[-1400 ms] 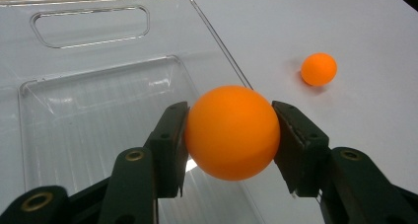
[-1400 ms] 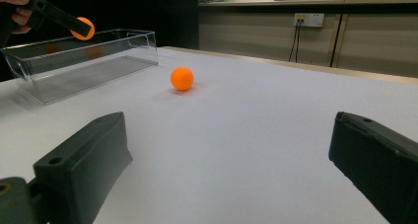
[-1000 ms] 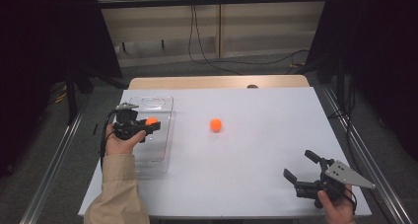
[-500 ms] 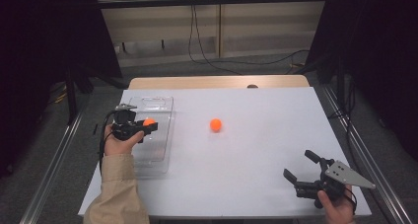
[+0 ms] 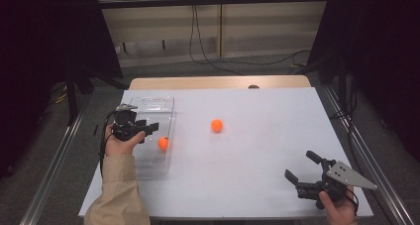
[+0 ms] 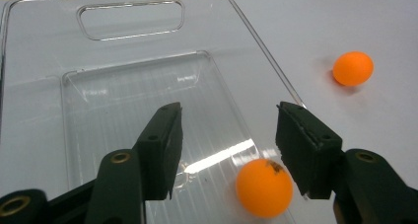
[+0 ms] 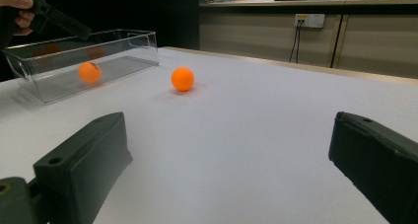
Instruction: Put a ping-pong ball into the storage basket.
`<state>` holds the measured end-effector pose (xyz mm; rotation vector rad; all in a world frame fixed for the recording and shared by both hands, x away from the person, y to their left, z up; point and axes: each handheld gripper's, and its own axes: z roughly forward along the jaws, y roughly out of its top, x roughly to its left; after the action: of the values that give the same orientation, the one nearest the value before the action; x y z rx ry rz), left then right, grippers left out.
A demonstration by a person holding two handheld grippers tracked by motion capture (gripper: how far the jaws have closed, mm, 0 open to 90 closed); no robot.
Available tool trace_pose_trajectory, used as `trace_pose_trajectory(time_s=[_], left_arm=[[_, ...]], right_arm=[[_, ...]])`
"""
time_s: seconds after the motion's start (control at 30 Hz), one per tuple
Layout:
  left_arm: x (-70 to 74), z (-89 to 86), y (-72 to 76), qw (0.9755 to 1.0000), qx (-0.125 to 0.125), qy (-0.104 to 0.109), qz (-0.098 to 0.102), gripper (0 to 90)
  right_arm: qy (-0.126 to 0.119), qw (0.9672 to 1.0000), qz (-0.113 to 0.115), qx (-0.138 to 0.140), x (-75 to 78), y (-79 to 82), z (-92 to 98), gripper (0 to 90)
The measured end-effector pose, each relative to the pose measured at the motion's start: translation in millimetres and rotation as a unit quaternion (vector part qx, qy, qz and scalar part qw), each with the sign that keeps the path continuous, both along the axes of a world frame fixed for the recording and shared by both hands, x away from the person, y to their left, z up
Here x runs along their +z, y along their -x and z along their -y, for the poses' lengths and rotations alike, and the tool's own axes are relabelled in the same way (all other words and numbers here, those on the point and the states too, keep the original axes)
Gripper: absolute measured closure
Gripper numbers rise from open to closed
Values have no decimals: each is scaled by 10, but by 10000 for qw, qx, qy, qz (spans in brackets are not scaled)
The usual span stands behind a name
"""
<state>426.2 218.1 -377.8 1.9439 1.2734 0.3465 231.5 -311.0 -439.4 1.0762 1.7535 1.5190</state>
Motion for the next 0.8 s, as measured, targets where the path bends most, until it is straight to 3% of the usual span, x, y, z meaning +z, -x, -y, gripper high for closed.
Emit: trace_pose_trajectory(time_s=[0.27,0.6,0.8], left_arm=[[58,83,22,9999,-32,96,62,311],[88,221,35,9997,-213,107,18,216],[125,303,56,9995,-284,134,91,177]], right_arm=[[1,10000,7,-2,1,1,1,12],[-1,10000,3,4,0,0,-2,12],[1,10000,2,7,1,1,-1,12]])
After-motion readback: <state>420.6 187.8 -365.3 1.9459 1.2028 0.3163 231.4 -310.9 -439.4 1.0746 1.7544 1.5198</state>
